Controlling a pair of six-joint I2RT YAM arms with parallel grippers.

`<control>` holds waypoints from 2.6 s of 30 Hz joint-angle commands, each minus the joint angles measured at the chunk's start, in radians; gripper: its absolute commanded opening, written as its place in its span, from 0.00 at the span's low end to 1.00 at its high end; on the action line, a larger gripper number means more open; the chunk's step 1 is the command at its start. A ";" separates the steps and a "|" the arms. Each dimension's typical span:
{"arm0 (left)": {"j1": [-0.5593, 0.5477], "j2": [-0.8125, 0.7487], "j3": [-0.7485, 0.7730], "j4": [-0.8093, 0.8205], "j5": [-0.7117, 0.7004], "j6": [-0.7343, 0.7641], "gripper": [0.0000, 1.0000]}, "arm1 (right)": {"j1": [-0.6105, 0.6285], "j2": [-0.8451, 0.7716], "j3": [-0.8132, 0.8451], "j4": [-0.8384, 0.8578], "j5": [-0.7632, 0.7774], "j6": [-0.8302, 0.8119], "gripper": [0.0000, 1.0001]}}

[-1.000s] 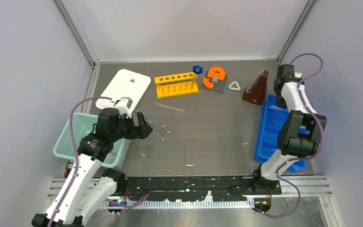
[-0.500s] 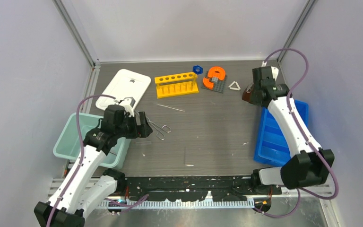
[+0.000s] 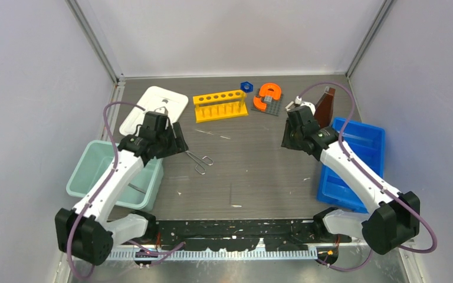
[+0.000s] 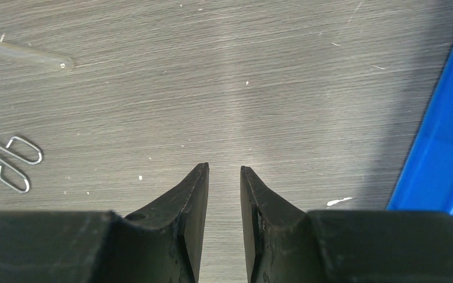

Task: Organize the chemistry lab equipment

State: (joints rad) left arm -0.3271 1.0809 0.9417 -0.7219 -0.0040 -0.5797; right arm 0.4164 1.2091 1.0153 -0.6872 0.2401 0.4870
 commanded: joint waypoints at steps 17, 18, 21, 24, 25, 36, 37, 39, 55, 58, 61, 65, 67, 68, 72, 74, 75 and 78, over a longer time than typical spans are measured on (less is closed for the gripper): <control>-0.013 0.404 0.138 0.154 -0.230 -0.228 0.57 | 0.012 -0.147 -0.091 0.120 -0.044 -0.022 0.33; -0.014 0.417 0.134 0.167 -0.233 -0.231 0.56 | 0.011 -0.151 -0.094 0.121 -0.042 -0.023 0.33; -0.015 0.452 0.109 0.227 -0.225 -0.224 0.56 | 0.012 -0.165 -0.108 0.133 -0.042 -0.020 0.33; -0.015 0.496 0.107 0.233 -0.243 -0.226 0.57 | 0.011 -0.170 -0.117 0.134 -0.046 -0.017 0.33; -0.015 0.509 0.106 0.240 -0.244 -0.226 0.57 | 0.011 -0.173 -0.118 0.135 -0.046 -0.016 0.33; -0.015 0.611 0.096 0.276 -0.262 -0.243 0.56 | 0.012 -0.175 -0.128 0.136 -0.044 -0.016 0.34; -0.015 0.619 0.097 0.277 -0.260 -0.244 0.56 | 0.012 -0.173 -0.128 0.136 -0.042 -0.017 0.34; -0.015 0.638 0.096 0.279 -0.254 -0.246 0.56 | 0.012 -0.170 -0.127 0.136 -0.040 -0.018 0.33; -0.015 0.637 0.072 0.291 -0.236 -0.225 0.29 | 0.012 -0.160 -0.121 0.131 -0.031 -0.028 0.34; -0.015 0.624 0.073 0.291 -0.223 -0.224 0.23 | 0.012 -0.161 -0.121 0.129 -0.032 -0.026 0.34; -0.015 0.615 0.080 0.285 -0.212 -0.226 0.16 | 0.012 -0.162 -0.118 0.124 -0.033 -0.023 0.34; -0.015 0.601 0.093 0.276 -0.193 -0.229 0.05 | 0.011 -0.169 -0.121 0.119 -0.032 -0.021 0.34; -0.015 0.590 0.097 0.270 -0.184 -0.231 0.00 | 0.012 -0.172 -0.120 0.116 -0.032 -0.019 0.34; -0.015 0.581 0.098 0.268 -0.178 -0.235 0.00 | 0.012 -0.173 -0.120 0.113 -0.033 -0.019 0.34; -0.016 0.518 0.089 0.266 -0.147 -0.243 0.00 | 0.012 -0.181 -0.117 0.099 -0.019 -0.027 0.34; -0.016 0.475 0.084 0.265 -0.142 -0.243 0.00 | 0.012 -0.186 -0.116 0.097 -0.015 -0.027 0.34; -0.016 0.453 0.082 0.264 -0.143 -0.243 0.00 | 0.012 -0.188 -0.116 0.097 -0.017 -0.026 0.34; -0.016 0.393 0.084 0.258 -0.134 -0.243 0.00 | 0.012 -0.196 -0.118 0.099 -0.026 -0.016 0.34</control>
State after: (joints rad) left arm -0.3405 1.5780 1.0241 -0.4709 -0.1566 -0.8089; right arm 0.4236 1.0504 0.8890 -0.6025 0.2001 0.4694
